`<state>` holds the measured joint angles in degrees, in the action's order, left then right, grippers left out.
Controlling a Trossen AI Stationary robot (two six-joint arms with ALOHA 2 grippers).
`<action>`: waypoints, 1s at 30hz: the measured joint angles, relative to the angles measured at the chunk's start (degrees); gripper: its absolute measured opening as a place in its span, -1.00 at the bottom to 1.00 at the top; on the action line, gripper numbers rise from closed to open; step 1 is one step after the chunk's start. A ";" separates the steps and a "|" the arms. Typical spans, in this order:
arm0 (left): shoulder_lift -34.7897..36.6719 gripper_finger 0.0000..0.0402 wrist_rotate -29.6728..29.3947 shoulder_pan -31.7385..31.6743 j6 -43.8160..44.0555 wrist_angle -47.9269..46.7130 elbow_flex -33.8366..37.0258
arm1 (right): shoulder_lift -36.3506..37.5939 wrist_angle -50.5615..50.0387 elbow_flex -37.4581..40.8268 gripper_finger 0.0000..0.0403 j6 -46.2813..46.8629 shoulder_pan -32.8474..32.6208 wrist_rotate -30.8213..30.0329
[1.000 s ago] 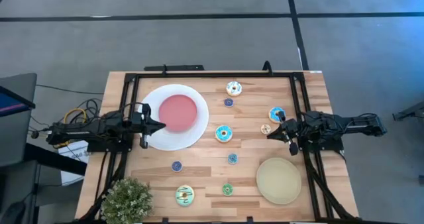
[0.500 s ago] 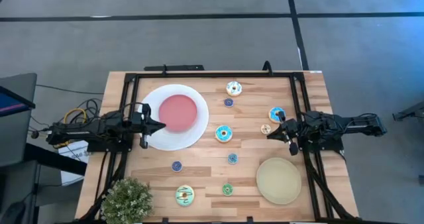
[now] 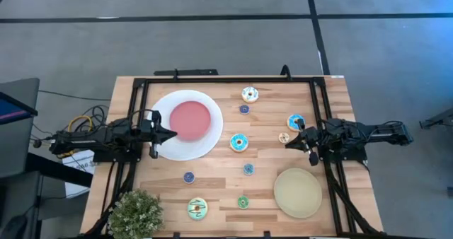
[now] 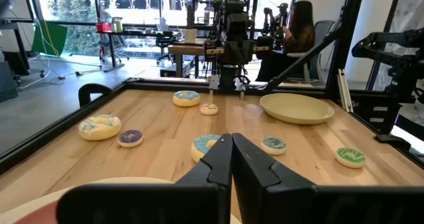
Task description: Pick & Place donuts
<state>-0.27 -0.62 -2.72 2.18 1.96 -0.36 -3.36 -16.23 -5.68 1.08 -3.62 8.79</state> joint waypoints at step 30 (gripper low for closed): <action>0.01 -1.00 0.00 0.00 0.02 0.02 0.00 | -2.27 19.24 0.04 -0.66 1.49 0.07 -31.19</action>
<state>-0.26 -0.62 -2.72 2.20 1.98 -0.36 -5.62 3.01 -5.64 2.57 -3.55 -22.40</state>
